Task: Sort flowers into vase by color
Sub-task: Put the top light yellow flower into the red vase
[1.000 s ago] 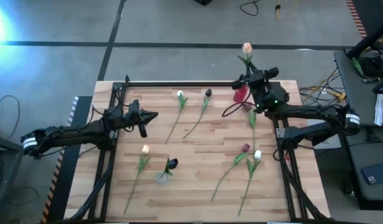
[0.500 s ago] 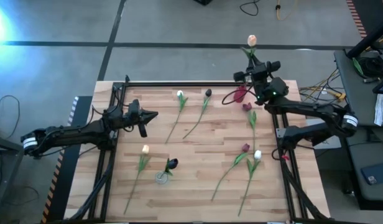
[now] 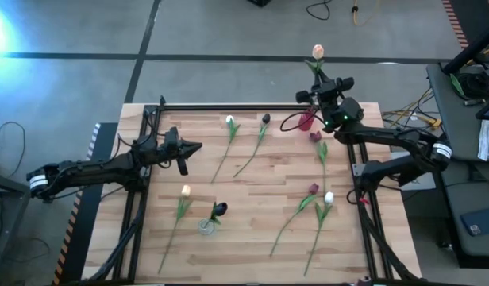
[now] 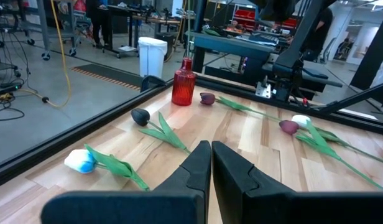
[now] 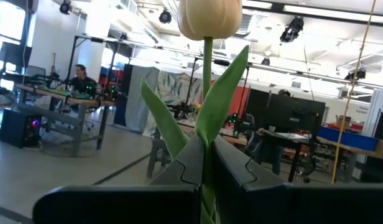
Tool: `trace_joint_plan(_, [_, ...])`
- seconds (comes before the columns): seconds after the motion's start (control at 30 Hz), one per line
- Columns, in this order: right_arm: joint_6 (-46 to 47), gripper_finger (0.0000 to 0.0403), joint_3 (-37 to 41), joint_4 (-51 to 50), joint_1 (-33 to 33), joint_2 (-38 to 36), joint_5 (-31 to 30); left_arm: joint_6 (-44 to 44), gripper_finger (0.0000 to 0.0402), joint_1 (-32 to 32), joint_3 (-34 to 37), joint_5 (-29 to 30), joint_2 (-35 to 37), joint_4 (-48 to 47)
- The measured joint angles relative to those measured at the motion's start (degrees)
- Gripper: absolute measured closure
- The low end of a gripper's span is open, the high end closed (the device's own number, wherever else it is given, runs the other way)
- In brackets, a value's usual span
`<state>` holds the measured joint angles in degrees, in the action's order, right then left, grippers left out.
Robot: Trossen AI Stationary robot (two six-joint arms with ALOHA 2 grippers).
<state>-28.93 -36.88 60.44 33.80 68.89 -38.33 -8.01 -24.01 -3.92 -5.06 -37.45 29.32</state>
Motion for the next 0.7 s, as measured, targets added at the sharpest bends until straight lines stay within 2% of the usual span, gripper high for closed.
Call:
trace_joint_plan(0.33, [2.7, 0.039, 0.7, 1.3, 0.0, 2.2, 0.0, 0.0, 0.0402, 0.0, 0.0, 0.0, -0.1, 0.0])
trace_joint_plan(0.7, [5.8, 0.039, 7.4, 7.9, 0.0, 3.2, -0.1, 0.4, 0.0402, 0.0, 0.0, 0.0, -0.4, -0.1])
